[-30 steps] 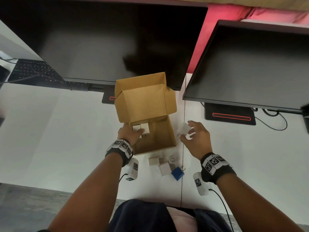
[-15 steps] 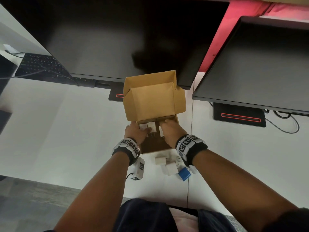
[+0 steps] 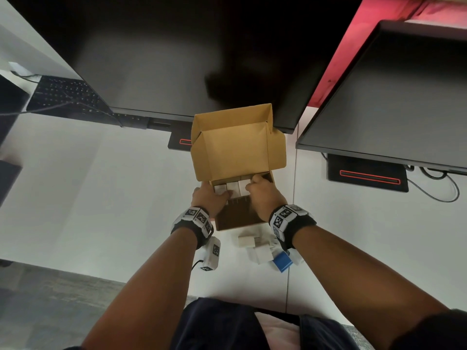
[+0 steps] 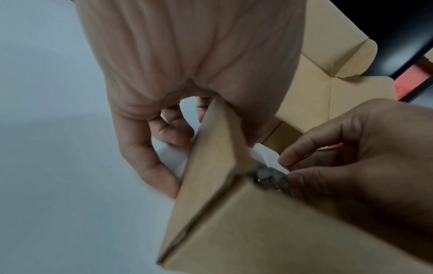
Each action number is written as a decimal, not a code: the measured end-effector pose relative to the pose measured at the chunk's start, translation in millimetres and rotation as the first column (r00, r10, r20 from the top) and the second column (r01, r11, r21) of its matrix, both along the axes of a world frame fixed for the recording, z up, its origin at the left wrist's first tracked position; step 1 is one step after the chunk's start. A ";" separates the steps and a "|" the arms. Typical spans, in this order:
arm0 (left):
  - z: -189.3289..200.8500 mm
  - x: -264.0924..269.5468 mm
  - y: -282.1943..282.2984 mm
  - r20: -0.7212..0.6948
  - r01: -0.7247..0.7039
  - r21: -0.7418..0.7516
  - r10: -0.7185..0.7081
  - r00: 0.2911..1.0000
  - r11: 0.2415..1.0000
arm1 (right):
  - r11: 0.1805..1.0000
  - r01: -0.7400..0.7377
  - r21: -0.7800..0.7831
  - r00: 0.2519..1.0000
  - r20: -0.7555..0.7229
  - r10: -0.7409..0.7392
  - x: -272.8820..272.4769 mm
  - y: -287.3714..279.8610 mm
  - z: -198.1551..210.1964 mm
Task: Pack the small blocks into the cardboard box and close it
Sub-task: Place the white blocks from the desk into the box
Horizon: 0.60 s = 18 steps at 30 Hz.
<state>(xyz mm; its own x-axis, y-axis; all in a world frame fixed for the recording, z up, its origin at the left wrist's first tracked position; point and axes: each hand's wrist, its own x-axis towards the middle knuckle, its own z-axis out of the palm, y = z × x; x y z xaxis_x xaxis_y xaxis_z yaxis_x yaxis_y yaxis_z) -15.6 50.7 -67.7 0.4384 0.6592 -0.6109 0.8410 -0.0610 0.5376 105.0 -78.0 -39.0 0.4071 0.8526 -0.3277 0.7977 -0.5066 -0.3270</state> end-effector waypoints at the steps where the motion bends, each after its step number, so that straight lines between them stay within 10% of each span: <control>1: 0.1 0.1 0.0 -0.001 -0.006 -0.006 0.006 1.000 1.000 | 1.000 -0.015 -0.006 1.000 -0.006 0.015 0.0 -1.3 -0.4; 11: 5.3 -6.0 -4.1 0.069 -0.122 -0.084 0.128 0.989 0.989 | 0.959 -0.057 0.278 0.992 -0.089 0.085 2.9 -45.5 20.6; 18: 7.6 -13.5 -17.2 0.119 -0.108 -0.067 0.115 0.986 0.992 | 0.950 -0.292 0.114 0.942 -0.137 0.306 -35.3 -90.8 17.3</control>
<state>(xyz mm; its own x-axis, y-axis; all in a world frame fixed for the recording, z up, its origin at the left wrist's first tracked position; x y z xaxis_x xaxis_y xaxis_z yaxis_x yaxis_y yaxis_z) -29.1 33.5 -60.1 0.4377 0.6719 -0.5975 0.7686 0.0652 0.6364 69.7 -168.7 -21.7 0.0808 0.9563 -0.2810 0.8456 -0.2150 -0.4886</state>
